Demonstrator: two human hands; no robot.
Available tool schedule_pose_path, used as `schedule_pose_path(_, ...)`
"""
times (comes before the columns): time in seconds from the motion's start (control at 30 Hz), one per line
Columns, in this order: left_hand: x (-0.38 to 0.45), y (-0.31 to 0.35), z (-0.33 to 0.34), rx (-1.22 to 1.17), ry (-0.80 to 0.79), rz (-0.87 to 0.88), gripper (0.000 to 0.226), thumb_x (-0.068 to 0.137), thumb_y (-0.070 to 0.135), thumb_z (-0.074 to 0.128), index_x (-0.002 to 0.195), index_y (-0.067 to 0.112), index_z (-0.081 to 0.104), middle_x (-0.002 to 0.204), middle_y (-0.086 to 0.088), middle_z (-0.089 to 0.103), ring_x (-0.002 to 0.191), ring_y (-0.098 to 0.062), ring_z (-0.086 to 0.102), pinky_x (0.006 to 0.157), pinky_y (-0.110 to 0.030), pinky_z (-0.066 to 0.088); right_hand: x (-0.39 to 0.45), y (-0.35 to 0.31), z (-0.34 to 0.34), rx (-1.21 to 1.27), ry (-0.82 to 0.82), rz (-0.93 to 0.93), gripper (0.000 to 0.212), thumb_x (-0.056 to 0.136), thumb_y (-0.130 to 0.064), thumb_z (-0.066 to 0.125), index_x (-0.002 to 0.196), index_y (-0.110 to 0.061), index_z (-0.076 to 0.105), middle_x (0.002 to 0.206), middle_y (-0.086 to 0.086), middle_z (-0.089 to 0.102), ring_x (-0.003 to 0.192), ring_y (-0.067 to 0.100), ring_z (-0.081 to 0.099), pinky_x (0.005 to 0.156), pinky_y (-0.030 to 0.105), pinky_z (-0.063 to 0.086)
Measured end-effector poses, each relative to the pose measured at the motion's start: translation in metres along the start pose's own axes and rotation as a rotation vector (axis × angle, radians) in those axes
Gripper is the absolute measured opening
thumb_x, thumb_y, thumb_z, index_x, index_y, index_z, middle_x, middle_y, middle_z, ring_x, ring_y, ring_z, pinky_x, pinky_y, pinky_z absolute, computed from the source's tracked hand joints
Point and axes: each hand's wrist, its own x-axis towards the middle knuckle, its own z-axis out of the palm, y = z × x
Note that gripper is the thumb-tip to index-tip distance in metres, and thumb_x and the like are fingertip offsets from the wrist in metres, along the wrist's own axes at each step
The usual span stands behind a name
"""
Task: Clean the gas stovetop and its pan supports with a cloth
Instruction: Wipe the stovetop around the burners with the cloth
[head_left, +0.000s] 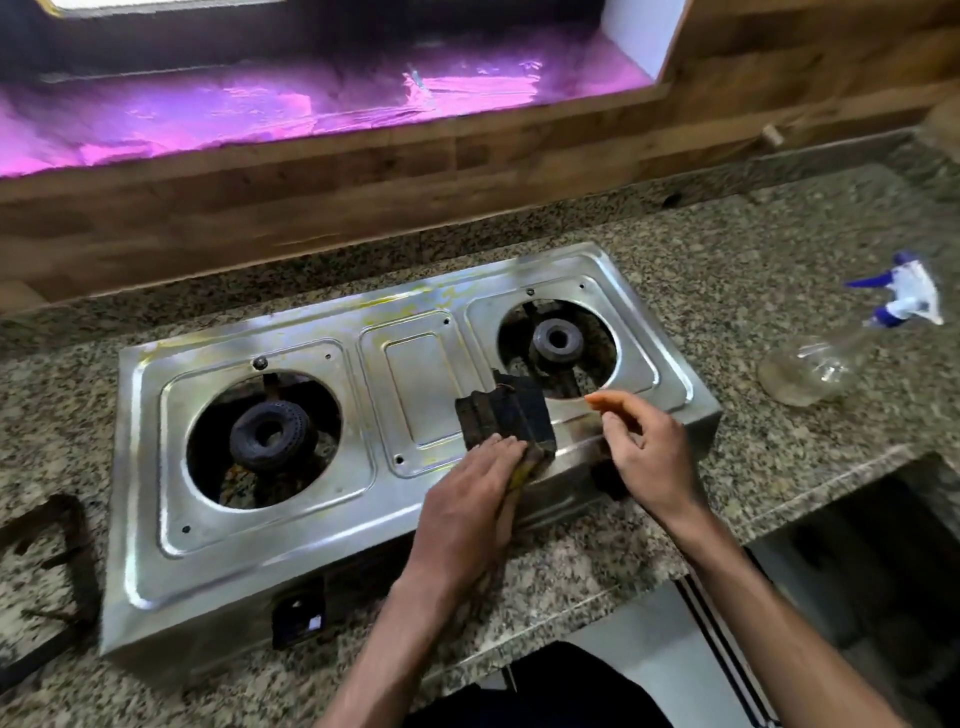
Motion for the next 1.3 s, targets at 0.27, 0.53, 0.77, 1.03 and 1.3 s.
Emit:
schedule_pose_path(0.27,0.028,0.013,-0.011,0.035,-0.109,-0.061,0.038,0.09,0.04,0.06,0.126,0.028,0.061,0.123,0.01,0.066,0.112,-0.012,0.061,0.087,-0.029,0.052,-0.005,0.0,-0.006,-0.187,-0.266,-0.203,0.034,0.095,-0.014,0.061,0.128,-0.022,0.065,0.125,-0.008,0.066,0.113,0.004,0.059,0.097,0.015,0.047)
schedule_pose_path(0.53,0.01,0.031,-0.004,-0.113,0.211,-0.39,0.034,0.097,0.029,0.048,0.126,0.019,0.064,0.128,0.005,0.064,0.119,-0.01,0.057,0.099,-0.022,0.044,0.018,-0.012,0.035,-0.245,-0.49,-0.281,0.055,0.099,-0.037,0.049,0.149,-0.015,0.045,0.157,0.007,0.039,0.148,0.021,0.031,0.119,0.024,0.012)
schedule_pose_path(0.77,-0.009,0.043,0.01,0.053,0.301,-0.649,0.029,0.098,0.02,0.056,0.124,0.014,0.066,0.129,0.0,0.064,0.121,-0.015,0.058,0.102,-0.035,0.047,0.027,0.041,0.014,-0.558,-0.644,-0.686,0.08,0.091,-0.065,0.027,0.159,-0.025,0.019,0.167,0.005,0.011,0.154,0.024,0.01,0.126,0.041,0.006)
schedule_pose_path(1.03,0.009,0.07,0.029,0.109,0.21,-0.656,0.029,0.097,0.026,0.055,0.122,0.018,0.067,0.13,0.004,0.062,0.12,-0.011,0.057,0.099,-0.035,0.05,0.017,0.037,0.027,-0.447,-0.597,-0.78,0.065,0.097,-0.045,0.036,0.156,-0.017,0.03,0.163,0.012,0.025,0.151,0.029,0.022,0.125,0.045,0.013)
schedule_pose_path(1.3,0.017,0.064,0.037,0.111,0.222,-0.562,0.026,0.098,0.028,0.057,0.12,0.019,0.067,0.128,0.006,0.06,0.119,-0.01,0.056,0.095,-0.036,0.052,0.035,0.056,-0.03,-0.033,-0.461,-0.495,0.038,0.091,-0.013,0.059,0.126,-0.028,0.065,0.122,-0.002,0.072,0.116,0.017,0.066,0.098,0.042,0.054)
